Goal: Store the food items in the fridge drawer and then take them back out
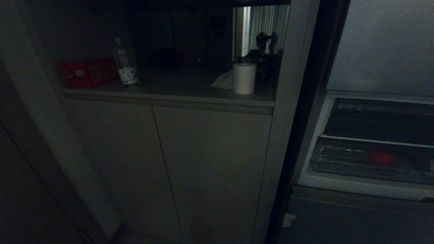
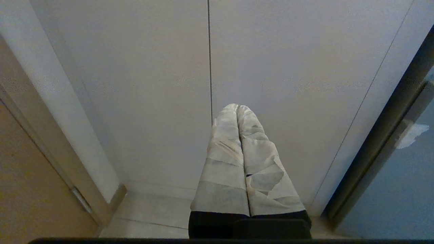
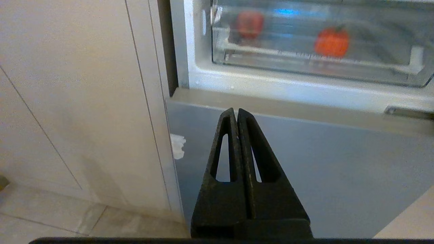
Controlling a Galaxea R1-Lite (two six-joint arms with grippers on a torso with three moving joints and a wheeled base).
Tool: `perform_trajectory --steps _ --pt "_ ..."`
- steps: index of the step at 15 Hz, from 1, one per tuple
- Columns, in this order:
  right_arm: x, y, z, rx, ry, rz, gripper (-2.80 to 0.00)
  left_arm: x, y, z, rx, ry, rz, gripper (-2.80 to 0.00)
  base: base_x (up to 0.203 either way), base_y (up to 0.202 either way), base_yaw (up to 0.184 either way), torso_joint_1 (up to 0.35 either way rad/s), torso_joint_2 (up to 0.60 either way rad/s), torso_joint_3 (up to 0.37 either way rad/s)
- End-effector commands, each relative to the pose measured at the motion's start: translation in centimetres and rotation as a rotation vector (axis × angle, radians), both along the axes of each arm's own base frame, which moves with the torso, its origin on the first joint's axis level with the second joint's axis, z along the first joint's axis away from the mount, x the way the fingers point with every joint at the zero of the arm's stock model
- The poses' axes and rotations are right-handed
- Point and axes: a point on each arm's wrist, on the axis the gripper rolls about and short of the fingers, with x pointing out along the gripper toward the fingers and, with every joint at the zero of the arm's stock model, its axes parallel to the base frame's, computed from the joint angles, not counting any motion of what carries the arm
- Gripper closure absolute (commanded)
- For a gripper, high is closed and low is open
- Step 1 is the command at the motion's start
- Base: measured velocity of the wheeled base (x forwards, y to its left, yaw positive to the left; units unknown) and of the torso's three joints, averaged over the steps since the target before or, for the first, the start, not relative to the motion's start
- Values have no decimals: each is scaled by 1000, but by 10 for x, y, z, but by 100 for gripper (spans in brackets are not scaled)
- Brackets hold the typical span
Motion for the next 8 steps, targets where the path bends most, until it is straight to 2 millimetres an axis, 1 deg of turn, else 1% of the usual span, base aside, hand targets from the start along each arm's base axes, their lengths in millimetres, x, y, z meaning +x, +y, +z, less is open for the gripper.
perform_trajectory --steps 1,3,8 --pt "0 0 0 -1 1 -1 0 0 0 0 0 1 1 0 0 0 0 -174 383 207" --pt "0 0 0 -1 1 2 0 0 0 0 0 -1 1 0 0 0 0 -220 452 230" --pt "0 0 0 -1 1 2 0 0 0 0 0 0 2 0 0 0 0 -263 544 279"
